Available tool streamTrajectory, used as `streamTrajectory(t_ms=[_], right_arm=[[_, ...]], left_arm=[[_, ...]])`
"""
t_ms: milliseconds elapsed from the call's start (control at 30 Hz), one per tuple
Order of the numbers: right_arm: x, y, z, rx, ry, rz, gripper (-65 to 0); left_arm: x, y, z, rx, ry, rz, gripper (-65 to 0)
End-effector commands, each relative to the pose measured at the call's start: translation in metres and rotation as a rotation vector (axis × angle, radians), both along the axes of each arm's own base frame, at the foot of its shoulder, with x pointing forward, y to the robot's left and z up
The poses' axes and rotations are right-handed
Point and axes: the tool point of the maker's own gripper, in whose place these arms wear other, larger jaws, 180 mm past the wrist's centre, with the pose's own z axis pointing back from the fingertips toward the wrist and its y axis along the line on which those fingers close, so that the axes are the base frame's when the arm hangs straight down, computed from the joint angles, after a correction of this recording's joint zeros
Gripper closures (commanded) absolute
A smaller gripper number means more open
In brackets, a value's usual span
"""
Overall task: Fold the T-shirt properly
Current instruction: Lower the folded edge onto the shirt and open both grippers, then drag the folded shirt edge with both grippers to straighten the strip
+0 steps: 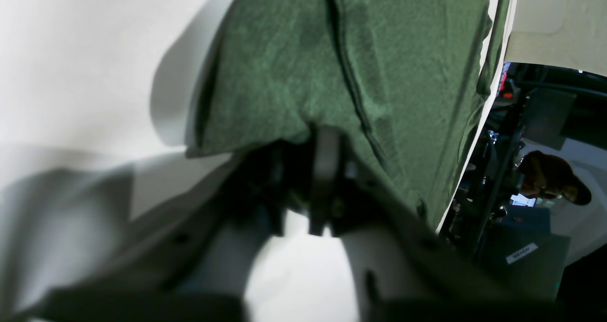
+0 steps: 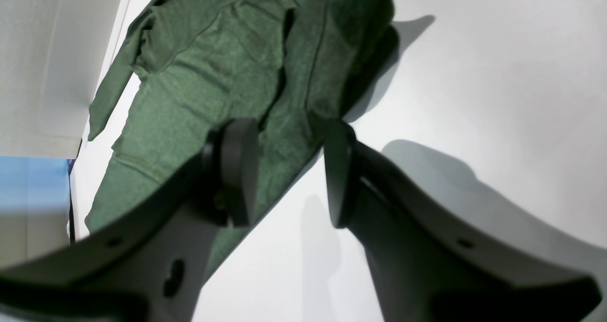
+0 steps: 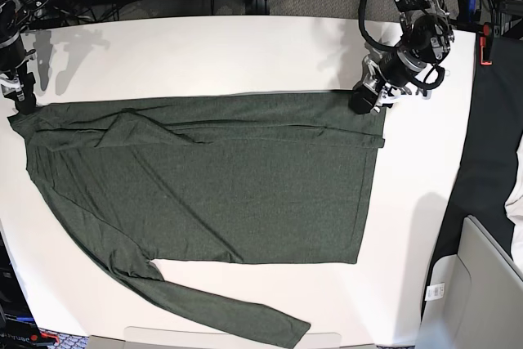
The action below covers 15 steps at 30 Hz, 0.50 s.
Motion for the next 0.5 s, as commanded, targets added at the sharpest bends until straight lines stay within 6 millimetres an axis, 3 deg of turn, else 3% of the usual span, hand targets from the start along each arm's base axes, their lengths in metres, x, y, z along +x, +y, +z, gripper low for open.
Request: streamTrajectory(t_ms=[0,200,467], right_arm=[[0.002,-0.010,0.016,-0.041,-0.036,-0.004,-24.3],[-0.008,-0.017,0.003,-0.001,-0.019,-0.043,-24.4],[0.011,-0.013,-0.021,0.124,-0.033,-0.062,-24.4]], left_arm=[[-0.007,0.002,-0.006,-0.004,0.030,0.001,-1.1],[-0.007,0.004,-0.005,-0.001,0.030,0.000,-0.4],[-0.007,0.010,-0.002,0.018,0.026,-0.007,-0.4]])
